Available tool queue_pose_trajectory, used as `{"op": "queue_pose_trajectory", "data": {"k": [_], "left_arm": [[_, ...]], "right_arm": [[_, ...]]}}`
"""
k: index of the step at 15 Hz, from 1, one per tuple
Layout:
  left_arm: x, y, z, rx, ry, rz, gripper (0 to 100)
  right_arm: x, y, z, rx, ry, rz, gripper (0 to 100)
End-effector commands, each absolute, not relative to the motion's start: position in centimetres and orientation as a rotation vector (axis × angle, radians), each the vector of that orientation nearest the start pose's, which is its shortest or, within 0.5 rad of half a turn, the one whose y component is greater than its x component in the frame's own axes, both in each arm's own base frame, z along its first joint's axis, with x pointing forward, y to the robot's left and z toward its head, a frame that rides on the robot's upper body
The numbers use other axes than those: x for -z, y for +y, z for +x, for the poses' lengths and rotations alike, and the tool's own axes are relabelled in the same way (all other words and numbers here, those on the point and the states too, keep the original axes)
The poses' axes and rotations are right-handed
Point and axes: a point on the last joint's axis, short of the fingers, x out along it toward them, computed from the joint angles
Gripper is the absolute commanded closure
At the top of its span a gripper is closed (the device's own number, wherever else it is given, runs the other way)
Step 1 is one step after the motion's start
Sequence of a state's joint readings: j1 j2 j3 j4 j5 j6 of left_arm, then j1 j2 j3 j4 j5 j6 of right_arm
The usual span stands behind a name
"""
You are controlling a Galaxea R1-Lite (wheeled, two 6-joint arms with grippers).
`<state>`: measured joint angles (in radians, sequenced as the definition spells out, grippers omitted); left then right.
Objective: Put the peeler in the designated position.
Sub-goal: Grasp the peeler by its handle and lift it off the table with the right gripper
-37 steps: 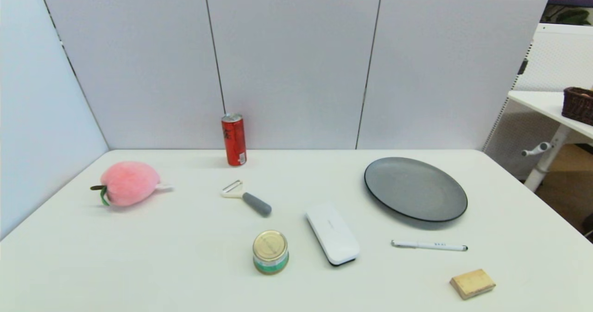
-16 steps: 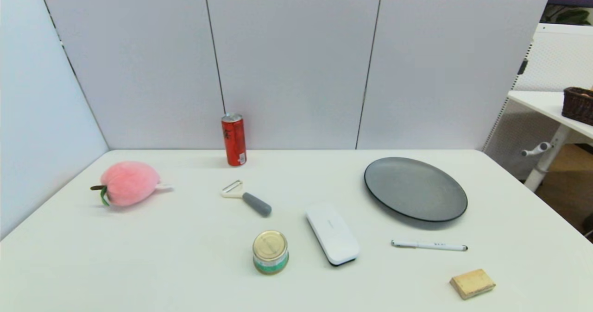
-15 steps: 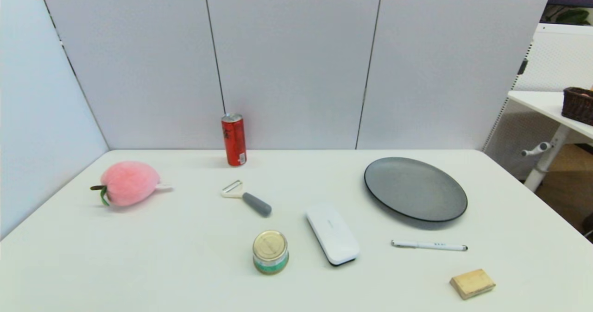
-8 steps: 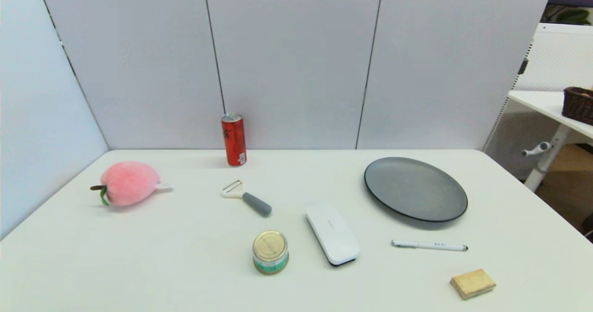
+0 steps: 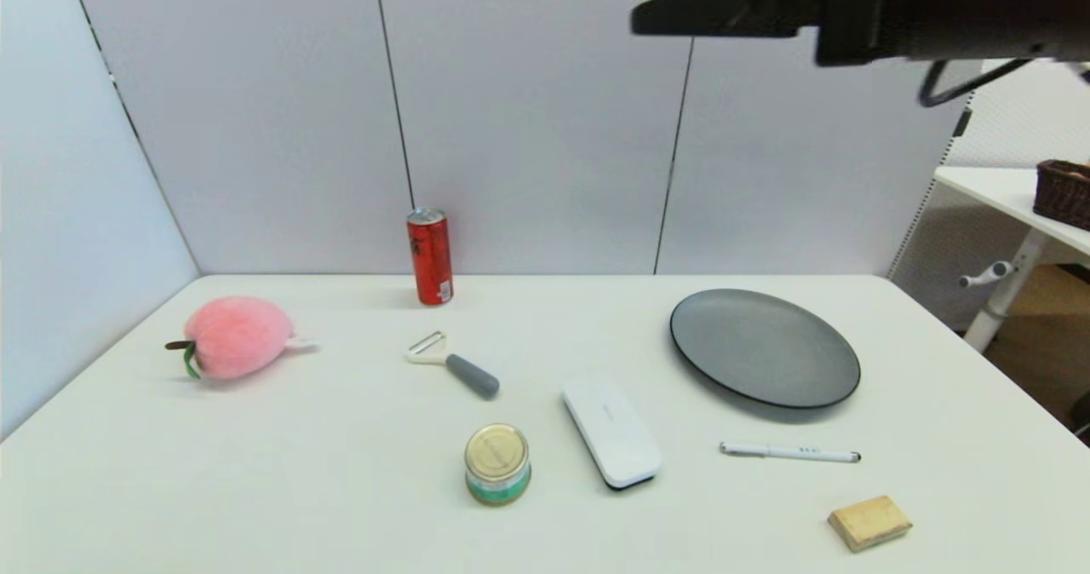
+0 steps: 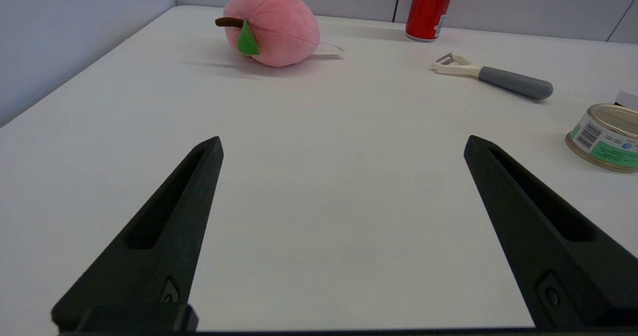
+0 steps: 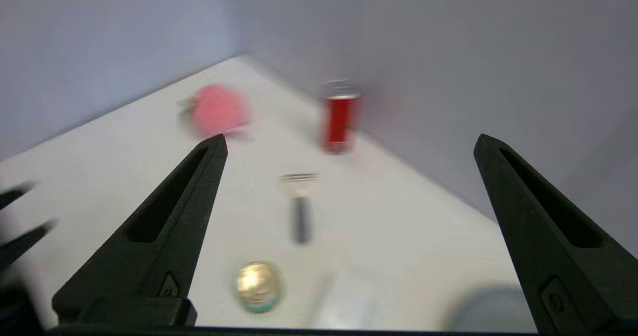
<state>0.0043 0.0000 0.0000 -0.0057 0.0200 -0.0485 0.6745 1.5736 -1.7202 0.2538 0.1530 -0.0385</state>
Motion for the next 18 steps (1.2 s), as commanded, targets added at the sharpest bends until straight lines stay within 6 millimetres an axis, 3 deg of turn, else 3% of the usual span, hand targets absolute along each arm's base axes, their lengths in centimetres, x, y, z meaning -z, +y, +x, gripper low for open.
{"op": "queue_pose_trajectory", "data": {"k": [1,11,18], "left_arm": [[-7.6,0.0,-2.3,-0.024,-0.004,-0.049,0],[-7.6,0.0,-2.3,-0.024,-0.004,-0.049,0],[-7.6,0.0,-2.3,-0.024,-0.004,-0.049,0]], "right_arm": [[-34.0,23.3,24.2,-1.015,0.233,-0.137,0],[-19.7,29.6,29.9,-0.942,0.625,-0.268,0],[-13.3,32.8,31.4,-0.948,0.733,-0.298,0]]}}
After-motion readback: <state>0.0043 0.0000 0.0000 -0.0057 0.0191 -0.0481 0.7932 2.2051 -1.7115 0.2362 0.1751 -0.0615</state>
